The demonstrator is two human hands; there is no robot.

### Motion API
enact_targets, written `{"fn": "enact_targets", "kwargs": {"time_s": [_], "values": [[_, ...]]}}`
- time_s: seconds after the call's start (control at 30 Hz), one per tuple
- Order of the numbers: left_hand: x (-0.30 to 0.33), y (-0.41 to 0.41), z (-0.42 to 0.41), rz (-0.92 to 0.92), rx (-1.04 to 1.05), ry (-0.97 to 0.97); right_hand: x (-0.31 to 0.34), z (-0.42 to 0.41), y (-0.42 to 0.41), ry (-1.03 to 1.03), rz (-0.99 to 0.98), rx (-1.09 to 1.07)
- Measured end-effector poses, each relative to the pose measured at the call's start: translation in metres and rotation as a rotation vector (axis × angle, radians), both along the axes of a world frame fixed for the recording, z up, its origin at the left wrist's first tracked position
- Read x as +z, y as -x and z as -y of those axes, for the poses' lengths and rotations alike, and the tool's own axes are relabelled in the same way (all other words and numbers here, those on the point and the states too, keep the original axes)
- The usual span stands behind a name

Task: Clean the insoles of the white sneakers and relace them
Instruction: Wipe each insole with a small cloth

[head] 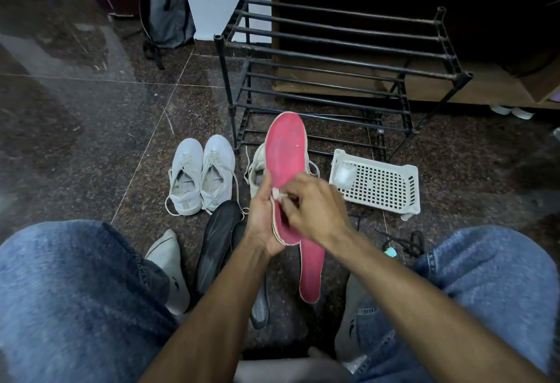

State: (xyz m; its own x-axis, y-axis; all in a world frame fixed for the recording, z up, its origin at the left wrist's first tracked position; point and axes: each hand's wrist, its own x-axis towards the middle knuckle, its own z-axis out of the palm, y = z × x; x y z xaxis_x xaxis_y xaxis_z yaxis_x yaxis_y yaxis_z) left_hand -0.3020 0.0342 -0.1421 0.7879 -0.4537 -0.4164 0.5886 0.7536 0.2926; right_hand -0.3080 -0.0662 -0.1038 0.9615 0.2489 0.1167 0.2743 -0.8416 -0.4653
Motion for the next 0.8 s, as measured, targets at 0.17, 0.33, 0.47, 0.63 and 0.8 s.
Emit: {"fn": "enact_targets", "kwargs": {"time_s": [0.17,0.33,0.47,0.63,0.8], "values": [[-0.006,0.011,0.008,0.037,-0.003,-0.070,0.005,0.003,-0.042,0.001,-0.034,-0.155],[-0.009,-0.001,-0.001,-0.022,0.001,0.044,0.002,-0.003,0.007,-0.113,-0.093,0.008],[-0.016,0.003,0.005,-0.057,0.021,0.067,0.000,0.001,-0.005,-0.017,-0.046,0.009],[-0.022,0.009,0.007,0.001,0.007,-0.111,0.004,0.001,-0.047,0.030,-0.023,-0.133],[-0.020,0.005,0.005,-0.043,0.050,0.006,0.001,0.001,-0.029,-0.049,-0.090,-0.068]]}}
